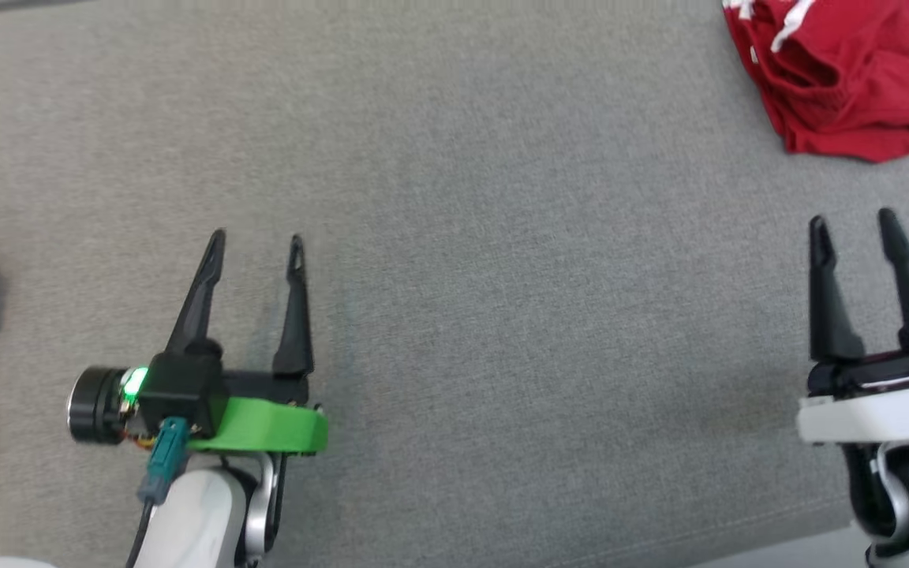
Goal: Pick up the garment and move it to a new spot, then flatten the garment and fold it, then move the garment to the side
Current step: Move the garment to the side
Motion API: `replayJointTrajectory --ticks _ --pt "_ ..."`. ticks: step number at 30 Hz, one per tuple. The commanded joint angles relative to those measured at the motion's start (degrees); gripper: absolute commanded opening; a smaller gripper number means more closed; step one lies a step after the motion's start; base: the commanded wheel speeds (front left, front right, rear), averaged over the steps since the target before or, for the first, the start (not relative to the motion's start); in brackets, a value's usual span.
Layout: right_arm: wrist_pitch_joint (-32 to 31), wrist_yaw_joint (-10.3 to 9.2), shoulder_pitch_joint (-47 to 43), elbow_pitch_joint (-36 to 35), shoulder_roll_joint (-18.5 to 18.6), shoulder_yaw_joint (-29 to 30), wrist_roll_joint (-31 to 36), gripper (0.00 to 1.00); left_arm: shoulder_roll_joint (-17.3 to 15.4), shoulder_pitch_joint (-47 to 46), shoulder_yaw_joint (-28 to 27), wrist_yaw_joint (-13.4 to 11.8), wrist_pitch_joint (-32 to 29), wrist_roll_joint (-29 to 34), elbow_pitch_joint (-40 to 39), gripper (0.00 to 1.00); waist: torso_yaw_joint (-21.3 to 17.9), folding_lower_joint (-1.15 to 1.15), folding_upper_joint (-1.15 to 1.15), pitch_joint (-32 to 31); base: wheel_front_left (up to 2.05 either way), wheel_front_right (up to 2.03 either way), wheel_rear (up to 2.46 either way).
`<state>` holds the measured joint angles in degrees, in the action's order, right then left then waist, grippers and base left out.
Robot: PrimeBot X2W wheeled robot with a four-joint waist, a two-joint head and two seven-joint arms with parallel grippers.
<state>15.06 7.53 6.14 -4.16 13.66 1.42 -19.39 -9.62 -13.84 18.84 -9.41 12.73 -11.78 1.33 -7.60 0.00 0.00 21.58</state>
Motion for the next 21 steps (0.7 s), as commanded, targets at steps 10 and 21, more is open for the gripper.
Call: replayJointTrajectory --ticks 10,21 --pt "-3.48 -0.08 -6.97 -2.88 -2.2 -1.23 2.06 1.0 -1.72 9.05 -3.26 -1.22 1.45 -3.47 2.43 1.0 8.14 0.0 0.0 -11.76 0.0 0.0 0.0" --pt "-7.37 -0.07 -14.94 -5.59 -3.31 -0.05 3.74 1.0 -2.81 13.6 -3.14 0.51 1.94 -5.09 4.99 1.0 8.03 0.0 0.0 -17.58 0.0 0.0 0.0"
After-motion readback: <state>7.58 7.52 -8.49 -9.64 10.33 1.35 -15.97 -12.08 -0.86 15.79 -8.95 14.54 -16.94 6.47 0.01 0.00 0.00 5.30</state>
